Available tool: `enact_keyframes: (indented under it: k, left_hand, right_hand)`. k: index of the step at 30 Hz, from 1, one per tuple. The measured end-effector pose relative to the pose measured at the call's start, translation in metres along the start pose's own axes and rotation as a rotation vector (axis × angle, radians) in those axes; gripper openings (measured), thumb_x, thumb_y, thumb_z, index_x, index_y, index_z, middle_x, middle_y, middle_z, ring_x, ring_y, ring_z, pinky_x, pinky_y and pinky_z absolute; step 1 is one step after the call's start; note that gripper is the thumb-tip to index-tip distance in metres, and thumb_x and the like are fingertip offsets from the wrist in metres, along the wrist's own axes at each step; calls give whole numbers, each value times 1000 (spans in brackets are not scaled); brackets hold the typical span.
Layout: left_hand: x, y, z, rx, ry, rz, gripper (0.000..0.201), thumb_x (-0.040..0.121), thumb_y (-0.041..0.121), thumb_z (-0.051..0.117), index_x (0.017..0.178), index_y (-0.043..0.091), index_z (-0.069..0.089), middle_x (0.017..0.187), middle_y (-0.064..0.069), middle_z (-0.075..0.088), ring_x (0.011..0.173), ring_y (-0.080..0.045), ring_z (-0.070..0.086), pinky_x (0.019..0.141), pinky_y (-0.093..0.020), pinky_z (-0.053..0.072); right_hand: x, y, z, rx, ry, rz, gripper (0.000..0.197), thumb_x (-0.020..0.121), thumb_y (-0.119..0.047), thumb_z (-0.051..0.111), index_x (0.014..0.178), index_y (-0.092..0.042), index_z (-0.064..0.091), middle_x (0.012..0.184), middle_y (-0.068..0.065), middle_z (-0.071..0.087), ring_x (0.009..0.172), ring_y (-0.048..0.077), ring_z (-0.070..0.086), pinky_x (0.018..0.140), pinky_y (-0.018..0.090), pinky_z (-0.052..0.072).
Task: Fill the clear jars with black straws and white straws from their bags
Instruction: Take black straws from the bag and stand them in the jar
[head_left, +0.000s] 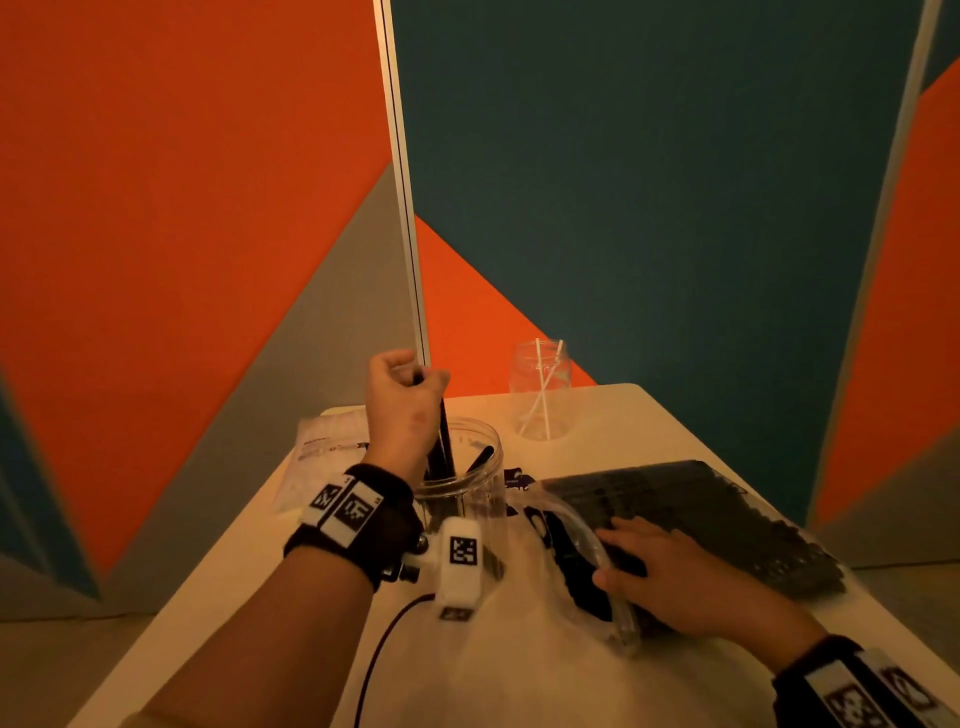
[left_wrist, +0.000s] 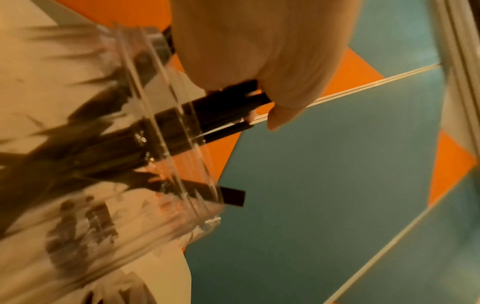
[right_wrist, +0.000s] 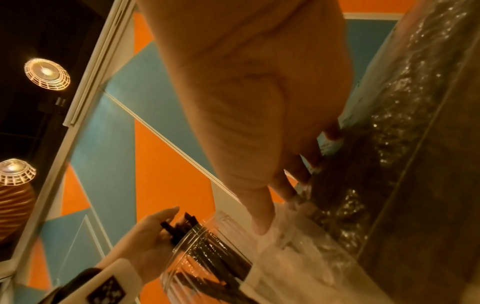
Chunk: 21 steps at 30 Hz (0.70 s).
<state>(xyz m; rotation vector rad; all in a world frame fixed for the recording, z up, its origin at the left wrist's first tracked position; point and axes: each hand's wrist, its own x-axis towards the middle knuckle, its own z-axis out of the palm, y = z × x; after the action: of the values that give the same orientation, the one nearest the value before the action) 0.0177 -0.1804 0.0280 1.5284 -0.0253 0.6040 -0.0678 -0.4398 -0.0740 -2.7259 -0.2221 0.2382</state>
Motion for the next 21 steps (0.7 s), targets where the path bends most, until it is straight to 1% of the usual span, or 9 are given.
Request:
enact_keyframes:
  k: [3, 6, 9, 10, 12, 15, 17, 19, 21]
  left_hand:
    - [-4, 2, -5, 46, 35, 50, 37, 88, 20, 71, 118, 22, 49, 115, 2, 62, 106, -14, 61, 98, -39, 50]
    - [-18, 14, -8, 182, 54, 293, 26, 93, 19, 64, 117, 18, 53, 118, 3, 60, 113, -11, 56, 102, -31, 46]
    - [-48, 27, -5, 290, 44, 615, 11, 94, 17, 59, 104, 20, 60, 102, 10, 60, 96, 3, 54, 87, -9, 38]
    - [-62, 27, 0, 326, -4, 696, 9, 93, 18, 58, 99, 21, 62, 95, 12, 60, 88, 6, 52, 80, -6, 36]
    - [-90, 18, 12, 509, -183, 790, 9, 91, 22, 56, 92, 24, 64, 89, 12, 58, 79, 1, 50, 72, -12, 39]
    - [-118, -21, 31, 1011, -540, 707, 16, 94, 23, 52, 90, 23, 67, 93, 3, 61, 82, -13, 59, 69, -25, 44]
    - [-123, -51, 38, 1185, -773, 566, 18, 94, 20, 51, 97, 17, 69, 99, -4, 66, 89, -19, 63, 69, -25, 43]
    - [-124, -68, 45, 1105, -919, 465, 19, 93, 23, 54, 100, 15, 70, 105, -4, 67, 97, -21, 61, 75, -26, 45]
    - [-123, -76, 52, 910, -917, 487, 16, 90, 26, 61, 100, 26, 73, 110, 8, 63, 101, -10, 55, 83, -19, 44]
  right_hand:
    - [-4, 3, -3, 47, 16, -5, 60, 101, -61, 38, 156, -40, 27, 167, -11, 15, 154, 10, 7, 123, 37, 6]
    - [-4, 9, -13, 82, 78, 10, 47, 108, -42, 35, 154, -39, 31, 166, -10, 20, 153, 10, 12, 122, 31, 13]
    - [-3, 22, -25, 10, 19, 71, 58, 104, -22, 44, 158, -33, 26, 168, -6, 12, 155, 16, 7, 123, 35, 13]
    - [-6, 27, -28, -31, -25, 99, 63, 102, -20, 46, 159, -32, 22, 169, -5, 8, 155, 17, 4, 124, 38, 13]
    - [-7, 32, -31, -80, -81, 120, 69, 100, -22, 49, 160, -32, 17, 169, -5, 3, 155, 19, -1, 125, 41, 11]
    - [-9, 35, -32, -79, -76, 121, 73, 100, -27, 55, 160, -33, 14, 169, -5, 1, 155, 20, -3, 125, 45, 10]
    - [-9, 37, -34, -104, -71, 129, 79, 99, -34, 58, 161, -33, 9, 169, -4, 0, 155, 22, -4, 125, 49, 10]
    - [-9, 41, -36, -122, -70, 141, 87, 96, -41, 62, 161, -32, 5, 169, -4, -3, 155, 23, -6, 125, 52, 9]
    - [-8, 46, -36, -118, -72, 147, 93, 93, -44, 65, 161, -32, 3, 169, -5, -4, 155, 24, -7, 124, 54, 8]
